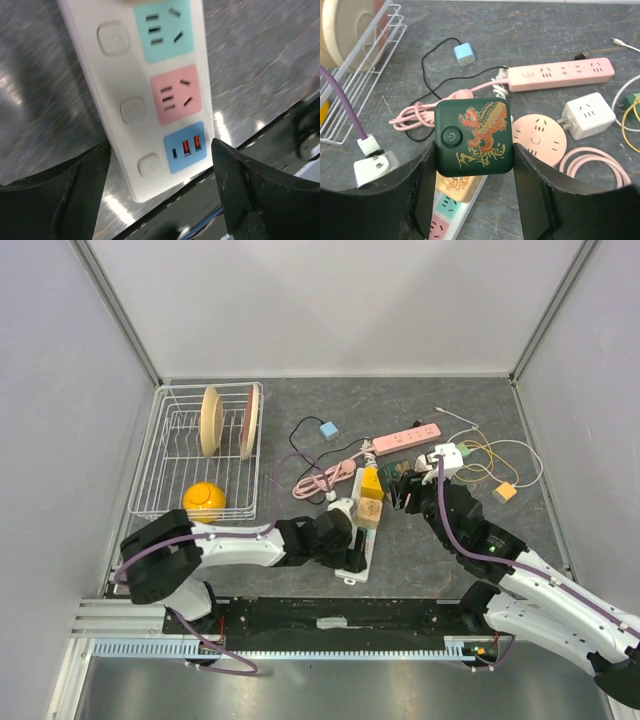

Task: Insert the plug
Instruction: Adjust the socket at the center of the board, then insert the plug into the socket.

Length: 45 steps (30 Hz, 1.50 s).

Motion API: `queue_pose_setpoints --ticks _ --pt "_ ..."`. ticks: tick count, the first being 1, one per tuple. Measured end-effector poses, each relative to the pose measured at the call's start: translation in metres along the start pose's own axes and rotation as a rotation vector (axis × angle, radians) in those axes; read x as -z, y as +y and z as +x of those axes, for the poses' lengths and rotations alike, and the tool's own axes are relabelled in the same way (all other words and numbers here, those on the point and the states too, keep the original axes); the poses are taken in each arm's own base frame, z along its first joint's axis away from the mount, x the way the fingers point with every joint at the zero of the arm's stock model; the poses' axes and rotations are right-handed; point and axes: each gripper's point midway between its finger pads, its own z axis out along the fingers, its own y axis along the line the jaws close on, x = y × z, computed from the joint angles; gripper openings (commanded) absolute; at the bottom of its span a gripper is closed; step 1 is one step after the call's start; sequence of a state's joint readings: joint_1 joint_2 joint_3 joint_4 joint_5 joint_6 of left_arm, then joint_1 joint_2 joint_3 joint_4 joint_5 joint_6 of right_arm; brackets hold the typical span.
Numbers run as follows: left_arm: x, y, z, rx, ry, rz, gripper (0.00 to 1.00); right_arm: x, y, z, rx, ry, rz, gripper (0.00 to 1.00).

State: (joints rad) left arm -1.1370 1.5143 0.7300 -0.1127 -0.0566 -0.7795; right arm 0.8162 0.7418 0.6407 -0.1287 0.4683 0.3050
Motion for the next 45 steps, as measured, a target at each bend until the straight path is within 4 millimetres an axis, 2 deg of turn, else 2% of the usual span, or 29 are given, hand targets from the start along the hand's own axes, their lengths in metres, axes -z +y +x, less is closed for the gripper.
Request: queue_pose_setpoints --ticks 6,10,13,16,20,24,27,31,35,40,45 --pt "-0.028 -0.041 -0.027 0.089 -0.037 0.084 0.87 0.006 -0.014 0.015 -0.003 0.057 0.063 0.0" --pt "-0.036 -0.064 -0.046 0.109 -0.072 0.143 0.88 0.012 -0.021 0.022 -0.01 0.082 0.089 0.0" --pt "-0.034 -0.075 -0.058 0.112 -0.108 0.176 0.88 0.019 -0.026 0.022 -0.02 0.087 0.1 0.0" --pt "-0.028 -0.077 -0.063 0.118 -0.131 0.187 0.88 0.026 -0.03 0.025 -0.037 0.102 0.111 0.0" --pt "0.001 -0.072 -0.073 0.13 -0.193 0.2 0.89 0.035 -0.034 0.034 -0.064 0.146 0.124 0.0" --pt "0.04 -0.062 -0.093 0.148 -0.286 0.202 0.89 0.043 -0.034 0.05 -0.085 0.214 0.119 0.0" --pt "0.07 -0.045 -0.113 0.155 -0.367 0.185 0.89 0.047 -0.031 0.061 -0.097 0.267 0.104 0.0" --pt "0.104 -0.008 -0.141 0.173 -0.48 0.127 0.89 0.048 -0.024 0.078 -0.106 0.349 0.079 0.0" --pt "0.128 0.035 -0.155 0.179 -0.56 0.036 0.89 0.05 -0.02 0.086 -0.116 0.386 0.066 0.0" --pt "0.14 0.059 -0.152 0.155 -0.589 -0.019 0.89 0.05 -0.014 0.095 -0.11 0.422 0.046 0.0" --pt "0.13 0.073 -0.135 0.15 -0.547 -0.053 0.89 0.054 -0.009 0.122 -0.067 0.477 0.037 0.0"
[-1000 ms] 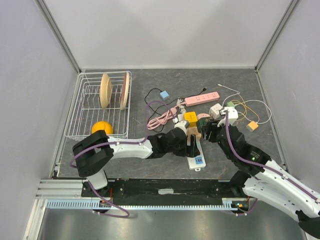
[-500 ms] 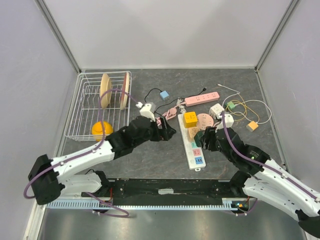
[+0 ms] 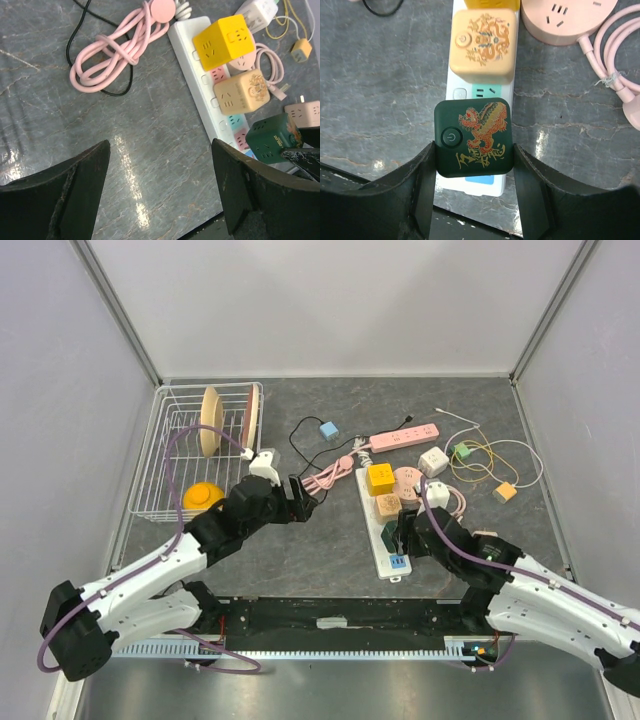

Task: Insert the plug
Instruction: Insert the plug into the socket.

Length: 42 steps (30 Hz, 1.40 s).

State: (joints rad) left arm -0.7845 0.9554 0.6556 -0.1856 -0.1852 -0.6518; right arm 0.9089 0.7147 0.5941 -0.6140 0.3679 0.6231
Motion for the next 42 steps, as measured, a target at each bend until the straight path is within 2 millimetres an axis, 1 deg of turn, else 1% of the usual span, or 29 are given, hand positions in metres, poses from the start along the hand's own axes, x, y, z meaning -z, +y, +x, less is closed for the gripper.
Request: queue_pose_setpoints --ticks 3,6,14,24,31,37,42 --pt "-0.002 0.007 0.011 -0.005 0.025 -0.011 0.89 -0.002 -0.003 0.012 0.018 -0.002 0.014 0.0" --pt "-0.002 0.009 0.016 -0.007 0.035 -0.015 0.89 -0.003 -0.002 0.013 0.03 -0.026 0.026 0.0" --pt "-0.005 0.008 0.02 -0.008 0.054 -0.009 0.89 -0.002 0.008 0.011 0.063 -0.106 0.054 0.0" --pt "-0.006 0.007 0.021 -0.009 0.061 -0.005 0.89 -0.005 -0.005 0.014 0.041 -0.127 0.15 0.0" --pt "-0.009 0.008 0.023 -0.011 0.066 -0.007 0.89 -0.005 -0.004 0.014 0.021 -0.127 0.148 0.0" --pt "-0.01 0.007 0.024 -0.011 0.07 -0.006 0.89 -0.008 -0.003 0.02 0.026 -0.104 0.149 0.0" --pt "-0.01 0.007 0.024 -0.011 0.07 -0.005 0.89 -0.007 -0.005 0.02 0.008 -0.107 0.145 0.0"
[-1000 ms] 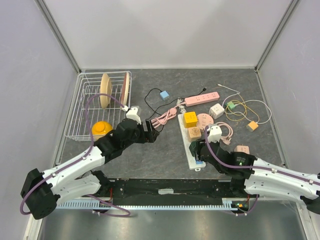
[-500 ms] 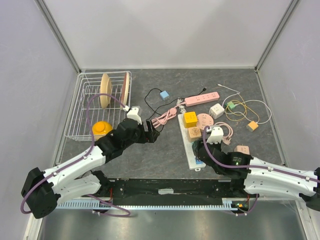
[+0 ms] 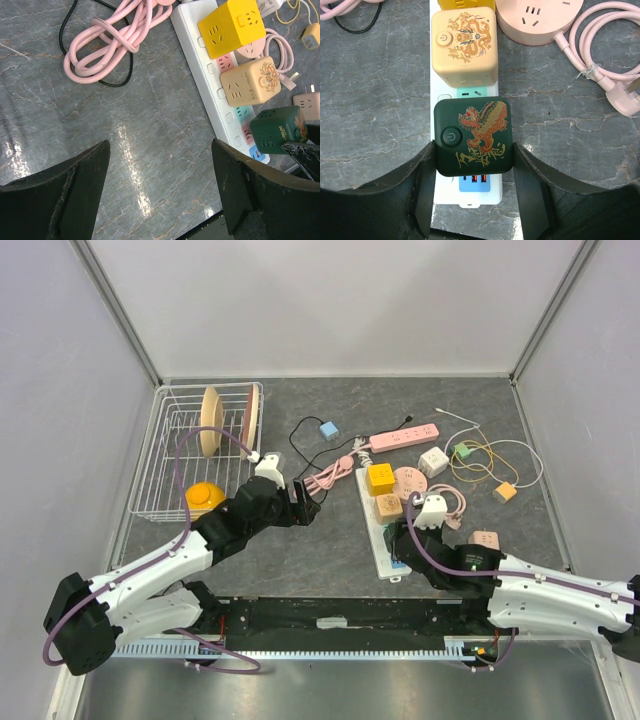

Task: Insert the plug
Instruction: Insert the plug into the socket.

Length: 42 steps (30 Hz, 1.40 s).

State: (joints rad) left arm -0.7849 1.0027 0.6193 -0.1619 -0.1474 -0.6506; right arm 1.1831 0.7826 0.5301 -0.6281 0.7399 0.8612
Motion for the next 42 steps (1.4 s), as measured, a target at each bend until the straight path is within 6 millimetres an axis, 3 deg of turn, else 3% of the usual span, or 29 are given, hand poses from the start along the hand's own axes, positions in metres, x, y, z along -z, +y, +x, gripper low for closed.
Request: queue_pose_setpoints --ticks 13,24,32,42 --pt "-0.001 0.0 0.0 0.0 0.0 0.0 0.89 -0.011 0.006 0.005 0.049 0.021 0.045 0.0" --pt "-0.001 0.0 0.0 -0.001 0.0 0.0 0.89 -0.015 0.013 0.015 -0.025 -0.004 0.015 0.0" --pt "-0.001 0.002 0.003 -0.001 0.004 -0.003 0.89 -0.021 0.023 0.021 0.113 -0.054 0.101 0.0" --pt "0.004 0.004 0.004 0.001 -0.009 0.007 0.89 -0.025 0.033 0.021 0.094 -0.053 0.132 0.0"
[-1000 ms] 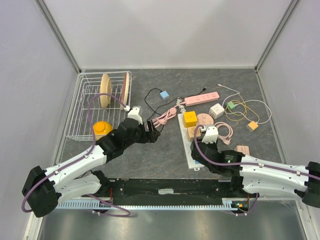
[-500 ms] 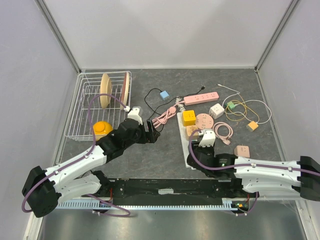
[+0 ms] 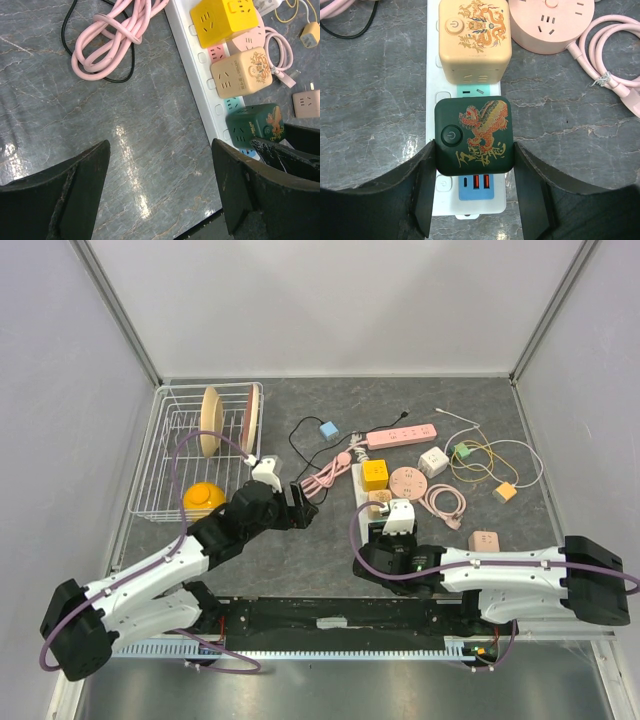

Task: Insert the plug
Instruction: Insert the plug into the socket, then move the socket to the center of the board.

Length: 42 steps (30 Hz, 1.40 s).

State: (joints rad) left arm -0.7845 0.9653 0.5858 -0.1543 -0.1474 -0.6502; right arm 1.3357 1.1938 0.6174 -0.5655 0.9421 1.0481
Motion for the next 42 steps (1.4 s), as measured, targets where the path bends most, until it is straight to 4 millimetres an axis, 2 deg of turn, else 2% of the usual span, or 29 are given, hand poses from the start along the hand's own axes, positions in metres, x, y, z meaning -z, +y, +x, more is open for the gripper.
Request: queue_pose_setpoints --ticks 6,8,9,11,12,14,15,18,21,24,27,31,35,42 --pt "0.004 0.0 -0.001 0.002 -0.011 0.009 0.89 -0.001 0.004 0.0 0.009 0.012 0.021 0.0" --pt "0.005 -0.001 -0.002 0.002 -0.016 0.013 0.89 0.0 0.007 -0.002 0.006 0.014 0.019 0.13" --pt "0.006 -0.001 -0.003 0.003 -0.02 0.015 0.89 0.0 0.008 -0.002 0.006 0.016 0.018 0.34" --pt "0.009 -0.002 -0.005 0.004 -0.027 0.021 0.9 0.003 0.009 -0.004 -0.002 0.022 0.009 0.49" --pt "0.01 -0.003 -0.006 0.001 -0.03 0.023 0.9 0.004 0.011 -0.004 -0.004 0.029 0.004 0.64" --pt "0.012 -0.003 -0.007 -0.005 -0.033 0.025 0.91 0.007 0.013 -0.003 -0.008 0.055 -0.014 0.76" --pt "0.013 -0.002 -0.007 -0.009 -0.035 0.025 0.91 0.01 0.015 -0.002 -0.009 0.073 -0.026 0.87" --pt "0.018 -0.002 -0.009 -0.022 -0.04 0.029 0.92 0.019 0.022 0.0 -0.009 0.131 -0.076 0.98" --pt "0.023 -0.002 -0.012 -0.041 -0.048 0.034 0.92 0.026 0.029 -0.017 -0.059 0.143 -0.118 0.98" --pt "0.029 -0.003 -0.017 -0.064 -0.062 0.037 0.93 0.028 0.028 -0.04 -0.141 0.134 -0.137 0.98" --pt "0.04 -0.005 -0.026 -0.095 -0.095 0.051 0.93 0.023 0.014 -0.057 -0.229 0.132 -0.129 0.98" --pt "0.056 -0.006 -0.04 -0.153 -0.157 0.067 0.93 0.015 0.0 -0.068 -0.311 0.147 -0.129 0.98" --pt "0.07 -0.007 -0.049 -0.234 -0.21 0.092 0.93 0.003 0.003 -0.059 -0.359 0.209 -0.166 0.98" --pt "0.084 0.0 -0.048 -0.365 -0.254 0.112 0.93 -0.016 0.025 -0.019 -0.328 0.35 -0.192 0.98"
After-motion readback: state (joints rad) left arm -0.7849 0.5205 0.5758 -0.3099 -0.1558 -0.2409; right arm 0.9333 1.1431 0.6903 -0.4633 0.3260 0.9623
